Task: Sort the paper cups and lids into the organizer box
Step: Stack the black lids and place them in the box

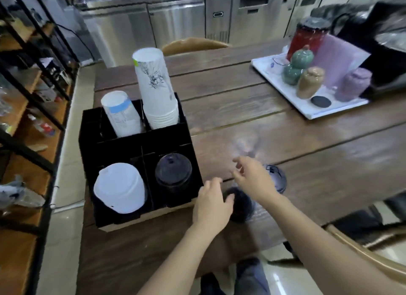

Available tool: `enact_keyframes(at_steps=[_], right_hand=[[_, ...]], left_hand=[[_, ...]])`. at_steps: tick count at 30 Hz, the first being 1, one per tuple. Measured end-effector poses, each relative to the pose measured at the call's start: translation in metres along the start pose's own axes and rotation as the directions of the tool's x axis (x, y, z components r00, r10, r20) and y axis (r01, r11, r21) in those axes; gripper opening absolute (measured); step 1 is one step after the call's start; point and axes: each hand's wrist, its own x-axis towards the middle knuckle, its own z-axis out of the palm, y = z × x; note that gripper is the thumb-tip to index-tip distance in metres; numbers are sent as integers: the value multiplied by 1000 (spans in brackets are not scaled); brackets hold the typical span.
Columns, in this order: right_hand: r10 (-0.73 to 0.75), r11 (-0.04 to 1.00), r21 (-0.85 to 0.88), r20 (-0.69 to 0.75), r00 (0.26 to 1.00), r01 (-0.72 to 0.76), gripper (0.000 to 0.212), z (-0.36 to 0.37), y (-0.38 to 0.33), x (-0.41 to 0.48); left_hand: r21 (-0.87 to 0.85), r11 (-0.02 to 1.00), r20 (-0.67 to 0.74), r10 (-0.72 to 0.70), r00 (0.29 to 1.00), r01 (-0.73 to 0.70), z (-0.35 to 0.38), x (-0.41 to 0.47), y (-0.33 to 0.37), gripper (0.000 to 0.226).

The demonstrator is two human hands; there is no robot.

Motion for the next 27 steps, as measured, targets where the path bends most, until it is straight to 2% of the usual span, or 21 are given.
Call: enact_keyframes(at_steps=[2,7,12,16,21,23,25,27], right_hand=[[97,995,-6,77,992,-97,43,5,18,-17],[209,977,-9,229,951,-212,61,19,48,-44],[174,984,-2,218,960,-178,58,25,53,-51],[173,976,103,172,970,-193,52,28,51,-48],[239,958,131,131,962,-256,46,25,49,-45],[295,935,151,165,941,-320,53,26,50,-44],[312,923,174,184,932,-343,58,25,52,-44],[292,921,224,141,946,-317,52,21,54,-44]], left_hand=[[68,995,91,-73,993,67,16,-1,-1,56],[150,972,130,-203,971,183,39,-2,-2,66],[150,957,93,-263,960,247,52,0,-3,58],[63,950,62,-311,948,307,57,3,0,52],[-85,896,36,-435,899,437,59,6,3,48],[-253,857,57,-450,891,449,61,8,3,45],[-489,749,127,-446,886,447,60,9,5,37],[-580,698,135,-427,894,420,55,11,7,34]])
